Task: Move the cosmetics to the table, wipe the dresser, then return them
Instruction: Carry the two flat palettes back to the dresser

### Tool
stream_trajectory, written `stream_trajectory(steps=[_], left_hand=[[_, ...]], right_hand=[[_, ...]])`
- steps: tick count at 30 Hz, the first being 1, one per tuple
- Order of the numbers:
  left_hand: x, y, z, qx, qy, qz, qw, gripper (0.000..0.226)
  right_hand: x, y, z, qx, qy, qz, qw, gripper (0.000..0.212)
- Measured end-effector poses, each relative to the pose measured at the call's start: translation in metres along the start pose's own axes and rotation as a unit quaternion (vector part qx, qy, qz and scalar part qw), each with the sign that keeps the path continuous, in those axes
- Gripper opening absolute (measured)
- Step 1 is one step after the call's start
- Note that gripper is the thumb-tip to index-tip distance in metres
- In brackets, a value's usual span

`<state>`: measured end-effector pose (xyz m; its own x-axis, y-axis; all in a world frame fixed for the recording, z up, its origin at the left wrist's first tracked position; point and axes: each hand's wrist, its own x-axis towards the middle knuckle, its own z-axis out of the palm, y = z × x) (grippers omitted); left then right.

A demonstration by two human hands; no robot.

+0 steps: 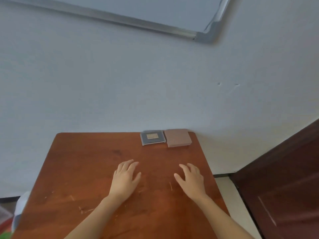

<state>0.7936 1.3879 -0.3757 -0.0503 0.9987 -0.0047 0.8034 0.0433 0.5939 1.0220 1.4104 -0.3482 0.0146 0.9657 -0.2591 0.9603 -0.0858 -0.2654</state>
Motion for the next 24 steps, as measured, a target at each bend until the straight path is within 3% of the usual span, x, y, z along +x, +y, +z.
stream_trajectory(steps=[5,12,19,22,24], left_hand=[[0.032,0.012,0.012,0.009,-0.012,-0.006,1.0,0.044],[0.081,0.035,0.015,0.067,-0.002,0.004,0.998,0.045],[0.123,0.042,0.028,0.216,-0.026,0.021,0.976,0.046],[0.141,0.051,0.033,0.19,-0.056,0.011,0.98,0.048],[0.15,0.05,0.037,0.173,-0.032,0.01,0.984,0.05]], right_hand=[[0.033,0.012,-0.007,-0.011,0.027,0.025,0.999,0.051],[0.098,-0.006,-0.025,-0.002,0.06,-0.012,0.998,0.055],[0.143,-0.017,-0.018,0.027,0.051,-0.011,0.998,0.087],[0.156,-0.015,-0.011,0.014,0.038,0.004,0.999,0.091],[0.161,-0.014,-0.008,0.013,0.027,0.018,0.999,0.092]])
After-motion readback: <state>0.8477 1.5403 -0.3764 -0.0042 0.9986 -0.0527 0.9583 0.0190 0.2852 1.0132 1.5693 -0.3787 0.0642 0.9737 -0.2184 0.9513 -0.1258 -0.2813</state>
